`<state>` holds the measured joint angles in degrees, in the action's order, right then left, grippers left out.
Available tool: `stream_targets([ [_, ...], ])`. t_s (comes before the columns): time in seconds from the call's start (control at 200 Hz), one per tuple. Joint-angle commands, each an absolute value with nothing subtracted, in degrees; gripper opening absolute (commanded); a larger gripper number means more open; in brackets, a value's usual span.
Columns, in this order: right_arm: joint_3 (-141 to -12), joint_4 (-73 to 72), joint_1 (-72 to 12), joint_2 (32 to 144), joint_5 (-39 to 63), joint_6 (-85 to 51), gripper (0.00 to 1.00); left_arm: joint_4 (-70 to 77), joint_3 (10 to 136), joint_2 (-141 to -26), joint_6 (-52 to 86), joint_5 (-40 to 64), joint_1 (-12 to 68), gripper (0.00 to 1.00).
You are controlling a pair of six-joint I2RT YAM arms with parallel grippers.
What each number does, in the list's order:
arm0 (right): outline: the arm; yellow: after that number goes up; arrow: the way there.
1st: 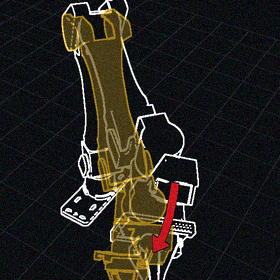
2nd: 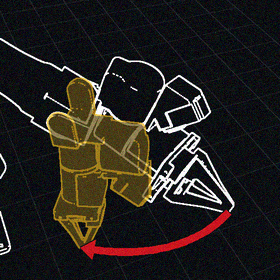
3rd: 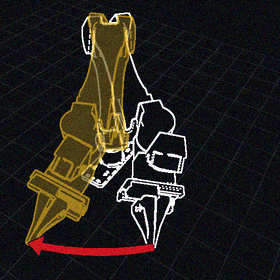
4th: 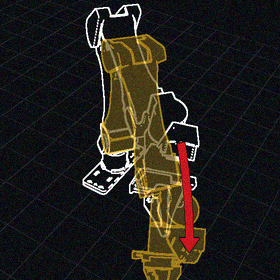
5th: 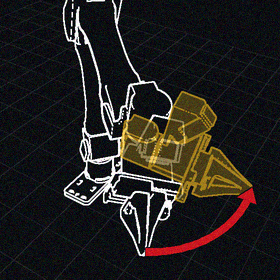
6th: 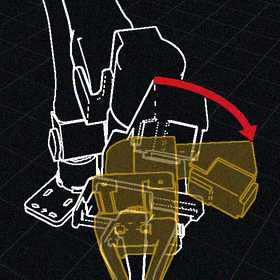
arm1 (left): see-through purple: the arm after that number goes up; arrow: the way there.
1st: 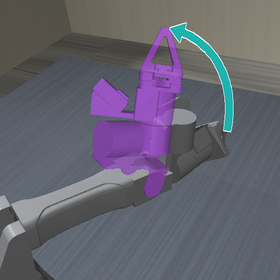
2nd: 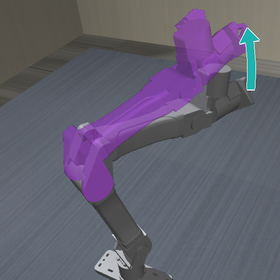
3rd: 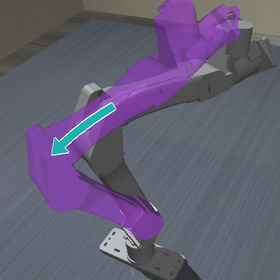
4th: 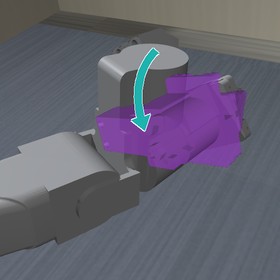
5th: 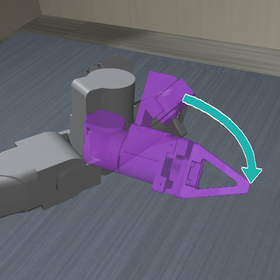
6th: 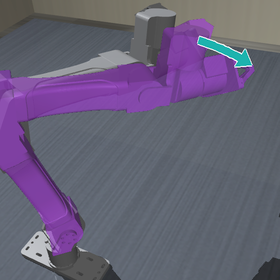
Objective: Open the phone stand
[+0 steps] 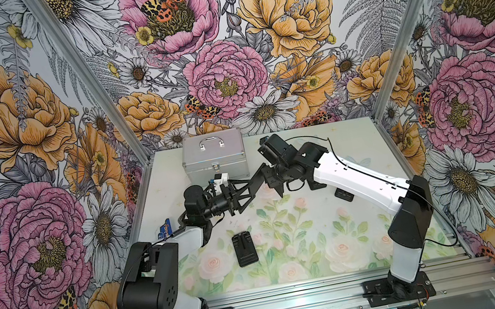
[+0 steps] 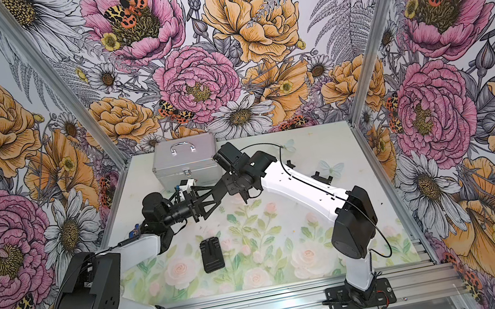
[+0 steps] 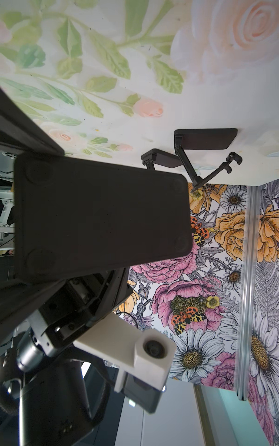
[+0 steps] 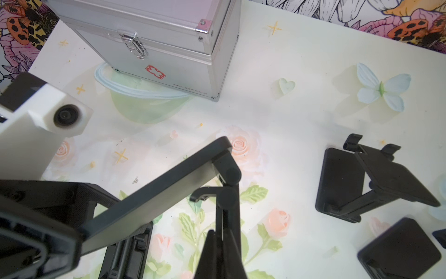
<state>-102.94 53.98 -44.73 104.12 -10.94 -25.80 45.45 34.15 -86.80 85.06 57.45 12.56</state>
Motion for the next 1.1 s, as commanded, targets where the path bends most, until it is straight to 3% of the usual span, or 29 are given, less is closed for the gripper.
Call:
stream_targets([
  [0.0,-104.3,54.5,-45.1,104.1,-12.0,-25.6,0.0,45.8,36.0,-84.6,83.4,56.6,11.6,0.6],
  [0.595,-102.0,55.0,-48.7,97.9,-3.2,-24.2,0.0,44.8,41.3,-91.8,80.1,55.7,8.9,0.6],
  [1.091,-107.6,54.9,-53.9,100.2,3.9,-24.2,0.0,44.8,47.3,-99.5,79.2,57.1,8.4,0.6],
])
